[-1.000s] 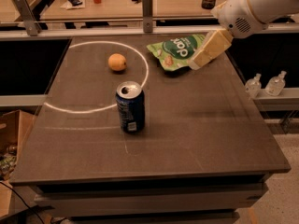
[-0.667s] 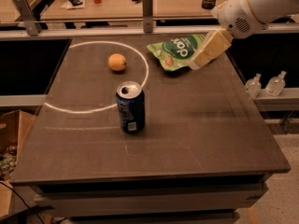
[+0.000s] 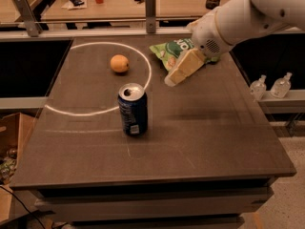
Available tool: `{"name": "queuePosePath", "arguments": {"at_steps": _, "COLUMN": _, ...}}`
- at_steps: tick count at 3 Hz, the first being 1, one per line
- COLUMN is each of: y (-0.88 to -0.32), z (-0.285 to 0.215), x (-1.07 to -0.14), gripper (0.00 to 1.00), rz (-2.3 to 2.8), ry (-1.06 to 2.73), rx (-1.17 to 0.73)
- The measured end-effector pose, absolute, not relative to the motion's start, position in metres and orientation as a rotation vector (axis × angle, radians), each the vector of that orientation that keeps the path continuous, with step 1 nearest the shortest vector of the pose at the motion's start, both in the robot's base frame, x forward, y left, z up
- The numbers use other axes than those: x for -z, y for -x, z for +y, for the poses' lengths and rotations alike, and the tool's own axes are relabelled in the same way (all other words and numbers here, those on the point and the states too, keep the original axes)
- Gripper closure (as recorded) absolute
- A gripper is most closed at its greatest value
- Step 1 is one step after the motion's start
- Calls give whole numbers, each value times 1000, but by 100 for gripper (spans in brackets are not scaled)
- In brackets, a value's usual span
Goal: Pick orange
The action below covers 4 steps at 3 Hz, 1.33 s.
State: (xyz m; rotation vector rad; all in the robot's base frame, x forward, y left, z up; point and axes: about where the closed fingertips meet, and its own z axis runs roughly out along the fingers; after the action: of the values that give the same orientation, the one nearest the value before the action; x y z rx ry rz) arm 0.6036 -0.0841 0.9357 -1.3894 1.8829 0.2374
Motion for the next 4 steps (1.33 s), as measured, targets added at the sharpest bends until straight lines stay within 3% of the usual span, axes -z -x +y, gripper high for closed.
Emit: {"name": "queuePosePath", "arguments": {"at_steps": 4, "y": -628, "z": 1, "x": -906, "gripper": 0, "rz": 1832, "ry": 1256, "rx": -287}}
